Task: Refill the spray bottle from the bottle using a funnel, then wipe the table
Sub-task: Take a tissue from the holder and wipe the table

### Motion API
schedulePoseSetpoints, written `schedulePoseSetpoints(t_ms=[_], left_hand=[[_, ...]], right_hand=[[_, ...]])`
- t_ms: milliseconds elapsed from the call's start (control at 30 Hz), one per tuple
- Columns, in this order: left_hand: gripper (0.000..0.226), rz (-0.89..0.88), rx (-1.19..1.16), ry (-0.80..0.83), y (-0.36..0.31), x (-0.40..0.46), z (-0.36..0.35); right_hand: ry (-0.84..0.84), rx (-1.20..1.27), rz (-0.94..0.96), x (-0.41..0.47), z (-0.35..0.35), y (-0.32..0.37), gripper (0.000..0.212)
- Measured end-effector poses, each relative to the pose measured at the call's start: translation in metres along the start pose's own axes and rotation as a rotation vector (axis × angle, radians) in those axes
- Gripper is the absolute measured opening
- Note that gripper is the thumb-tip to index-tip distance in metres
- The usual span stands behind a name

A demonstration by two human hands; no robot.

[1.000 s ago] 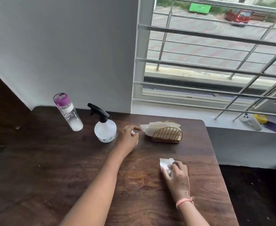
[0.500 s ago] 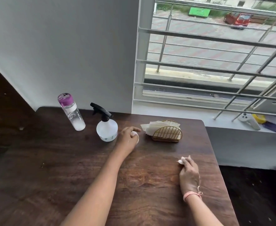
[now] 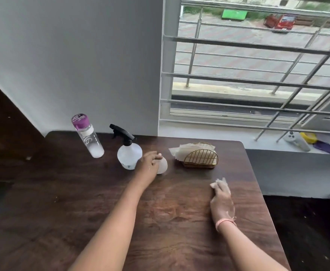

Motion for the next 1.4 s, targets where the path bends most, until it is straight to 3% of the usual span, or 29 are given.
schedulePoseSetpoints(t_ms=[67, 133, 300, 367, 400, 533, 600, 800, 933, 1000, 1133, 1200, 1267, 1400], left_hand=[[0.041, 0.027, 0.042, 0.04, 0.007, 0.0, -0.003], [0.045, 0.06, 0.084, 0.073, 0.015, 0.002, -0.008], [0.05, 0.105, 0.161, 0.125, 0.026, 0.004, -0.018], [0.051, 0.125, 0.159, 0.116, 0.027, 0.006, -0.018], [0.051, 0.14, 0.15, 0.111, 0.027, 0.008, -0.018], [0.05, 0.146, 0.066, 0.098, 0.024, 0.011, -0.016], [0.049, 0.125, 0.036, 0.07, 0.021, 0.015, -0.013], [0.051, 0.05, -0.034, -0.054, 0.012, 0.024, -0.001], [0.051, 0.061, -0.06, -0.061, 0.01, 0.028, -0.004], [0.051, 0.072, -0.065, -0.045, 0.011, 0.027, -0.007], [0.051, 0.089, -0.059, -0.009, 0.017, 0.022, -0.009], [0.051, 0.09, -0.063, -0.01, 0.017, 0.019, -0.009], [0.051, 0.074, -0.056, -0.017, 0.015, 0.017, -0.008], [0.051, 0.066, -0.018, -0.03, 0.015, 0.016, -0.007]], right_hand=[[-0.012, -0.026, -0.149, 0.009, 0.0, -0.016, 0.034], [0.019, -0.051, -0.112, 0.006, -0.008, 0.011, 0.035], [0.26, -0.032, 0.542, -0.046, -0.047, 0.144, 0.048], [0.243, -0.065, 0.679, -0.058, -0.048, 0.159, 0.052], [0.198, -0.079, 0.662, -0.051, -0.047, 0.154, 0.051], [0.147, -0.099, 0.271, -0.002, -0.046, 0.108, 0.063], [0.175, -0.099, 0.214, 0.008, -0.051, 0.113, 0.061], [0.311, -0.045, 0.596, -0.026, -0.06, 0.185, 0.051], [0.256, -0.045, 0.763, -0.062, -0.042, 0.166, 0.048], [0.182, -0.049, 0.662, -0.053, -0.031, 0.131, 0.045], [0.103, 0.01, 0.018, -0.009, -0.027, 0.056, 0.04], [0.151, -0.015, -0.123, -0.003, -0.034, 0.066, 0.046], [0.24, -0.114, 0.073, -0.01, -0.042, 0.113, 0.06], [0.447, -0.139, 0.73, -0.079, -0.057, 0.203, 0.064]])
Point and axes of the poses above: each hand's wrist, its own x-axis towards the middle knuckle, its own z-axis out of the back of the hand, y = z × x, the point moved 8 cm from there along x, towards the middle knuckle, and after that the axes turned 14 degrees about -x, right-handed, at the moved point
